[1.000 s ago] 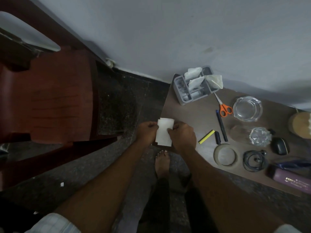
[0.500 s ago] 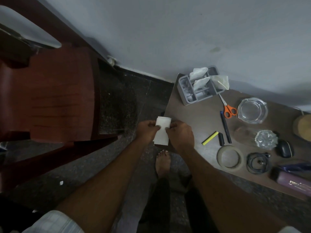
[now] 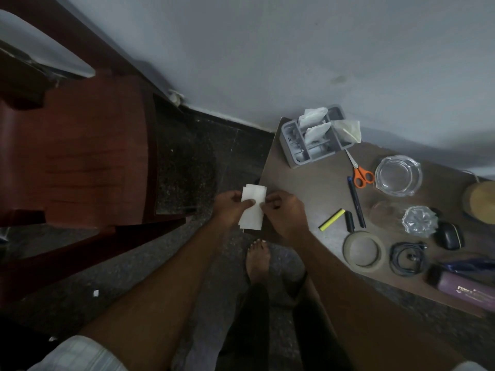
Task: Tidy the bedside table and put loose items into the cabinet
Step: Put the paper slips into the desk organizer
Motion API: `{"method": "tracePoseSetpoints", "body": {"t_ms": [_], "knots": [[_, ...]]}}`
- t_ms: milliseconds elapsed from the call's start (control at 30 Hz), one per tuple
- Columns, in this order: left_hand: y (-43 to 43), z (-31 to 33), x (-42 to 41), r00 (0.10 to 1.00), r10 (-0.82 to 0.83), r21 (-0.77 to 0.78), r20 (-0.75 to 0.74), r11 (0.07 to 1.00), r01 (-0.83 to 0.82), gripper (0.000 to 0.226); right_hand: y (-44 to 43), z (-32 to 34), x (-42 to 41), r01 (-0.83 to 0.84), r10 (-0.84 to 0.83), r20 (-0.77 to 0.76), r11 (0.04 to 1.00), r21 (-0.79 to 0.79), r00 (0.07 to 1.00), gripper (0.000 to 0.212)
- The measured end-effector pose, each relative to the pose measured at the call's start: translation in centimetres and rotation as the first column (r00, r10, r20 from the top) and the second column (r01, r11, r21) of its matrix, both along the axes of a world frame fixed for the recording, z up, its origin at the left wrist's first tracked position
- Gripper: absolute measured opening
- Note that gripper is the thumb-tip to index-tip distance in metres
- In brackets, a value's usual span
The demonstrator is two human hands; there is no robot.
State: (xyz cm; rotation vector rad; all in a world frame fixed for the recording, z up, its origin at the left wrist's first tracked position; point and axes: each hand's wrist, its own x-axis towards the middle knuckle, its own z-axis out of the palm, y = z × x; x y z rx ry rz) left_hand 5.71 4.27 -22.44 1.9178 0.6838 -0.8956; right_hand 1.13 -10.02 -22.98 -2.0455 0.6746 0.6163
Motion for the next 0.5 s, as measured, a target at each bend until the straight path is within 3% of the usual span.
{"method": "tracePoseSetpoints", "body": {"t_ms": [100, 267, 400, 500], "knots": [[0.0, 0.7, -0.1, 0.996, 0.082, -0.130, -0.042, 0.988, -0.087, 0.038, -0.8, 0.8, 0.2, 0.051, -0.054, 0.039, 0.996, 0.070, 0.998, 0.016], [-0.7, 2.5, -0.1, 0.978, 0.192, -0.291, -0.088, 0.934, -0.209, 0.015, -2.6, 2.2, 1.1, 0.137, -0.141, 0.005, 0.965, 0.223, 0.990, 0.037], [-2.1, 4.0, 0.3, 0.964, 0.249, -0.372, -0.096, 0.889, -0.267, 0.016, -4.3, 4.0, 1.6, 0.229, -0.210, -0.089, 0.900, 0.370, 0.974, 0.046], [-3.6, 5.4, 0.6, 0.949, 0.295, -0.430, -0.114, 0.846, -0.315, 0.016, -5.8, 5.4, 1.7, 0.273, -0.213, -0.174, 0.806, 0.525, 0.962, 0.042]]}}
